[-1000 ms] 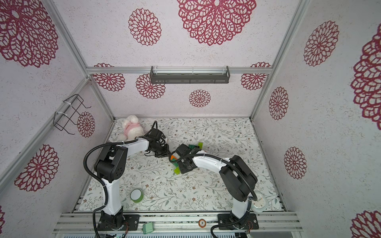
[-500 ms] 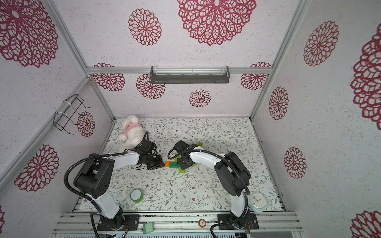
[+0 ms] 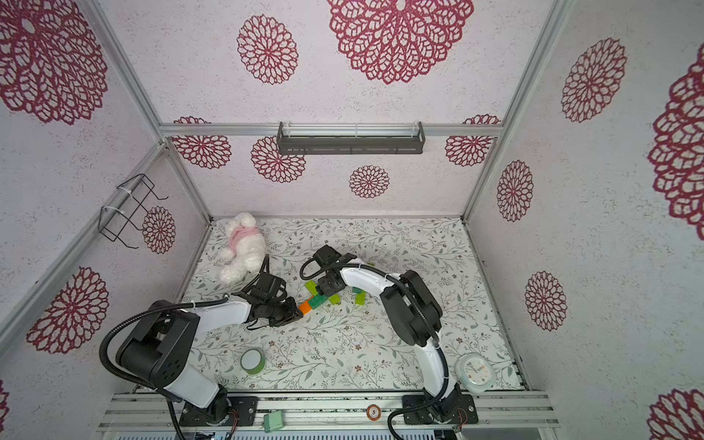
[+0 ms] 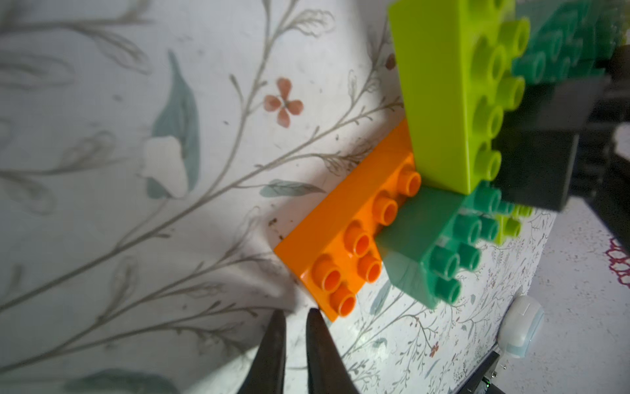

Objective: Assemble a small pinwheel with lego
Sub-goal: Adjust the lego brick at the center of the board.

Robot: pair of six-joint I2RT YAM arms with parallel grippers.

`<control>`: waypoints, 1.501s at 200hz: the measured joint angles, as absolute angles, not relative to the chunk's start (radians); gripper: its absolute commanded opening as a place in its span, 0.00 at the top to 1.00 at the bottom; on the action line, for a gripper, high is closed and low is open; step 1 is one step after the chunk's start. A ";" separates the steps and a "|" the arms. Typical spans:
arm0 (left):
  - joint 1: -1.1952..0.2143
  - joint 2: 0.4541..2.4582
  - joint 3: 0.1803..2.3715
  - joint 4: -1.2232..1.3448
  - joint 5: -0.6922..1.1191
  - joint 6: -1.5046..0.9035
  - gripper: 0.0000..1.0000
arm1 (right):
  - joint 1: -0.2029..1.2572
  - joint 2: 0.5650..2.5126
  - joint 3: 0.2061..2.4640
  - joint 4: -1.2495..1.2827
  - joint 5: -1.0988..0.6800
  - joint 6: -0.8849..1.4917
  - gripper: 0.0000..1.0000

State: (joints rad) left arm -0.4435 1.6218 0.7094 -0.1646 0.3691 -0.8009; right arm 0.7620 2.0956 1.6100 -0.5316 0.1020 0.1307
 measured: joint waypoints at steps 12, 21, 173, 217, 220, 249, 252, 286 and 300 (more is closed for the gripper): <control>-0.482 1.639 0.710 -0.118 0.368 -0.818 0.83 | 0.757 2.116 1.637 -0.524 0.082 0.128 1.00; -0.508 1.652 0.712 -0.088 0.368 -0.830 0.83 | 0.755 2.132 1.657 -0.518 0.063 0.125 1.00; -0.657 1.252 0.736 -0.038 0.269 -0.869 0.39 | 0.632 1.981 1.723 -0.495 0.089 0.157 0.65; -0.512 0.874 0.731 -0.147 -0.014 -0.797 0.03 | 0.594 1.493 1.382 -0.353 0.174 0.168 0.17; -0.493 0.858 0.725 -0.152 -0.044 -0.794 0.03 | 0.588 1.455 1.347 -0.336 0.182 0.168 0.09; -0.344 0.784 0.655 -0.208 -0.308 -0.770 0.03 | 0.499 1.185 1.055 -0.239 0.234 0.183 0.01; -0.332 0.783 0.648 -0.213 -0.341 -0.768 0.03 | 0.488 1.167 1.029 -0.230 0.238 0.186 0.01; -0.274 0.795 0.542 -0.238 -0.703 -0.737 0.03 | 0.360 1.025 0.753 -0.155 0.304 0.229 0.01; -0.264 0.804 0.496 -0.226 -0.830 -0.706 0.03 | 0.295 0.991 0.664 -0.121 0.339 0.256 0.01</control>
State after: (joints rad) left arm -0.2642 0.8036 0.4957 -0.2260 -0.8299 -0.7055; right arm 0.2947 0.9909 0.6636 -0.1215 0.3393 0.2558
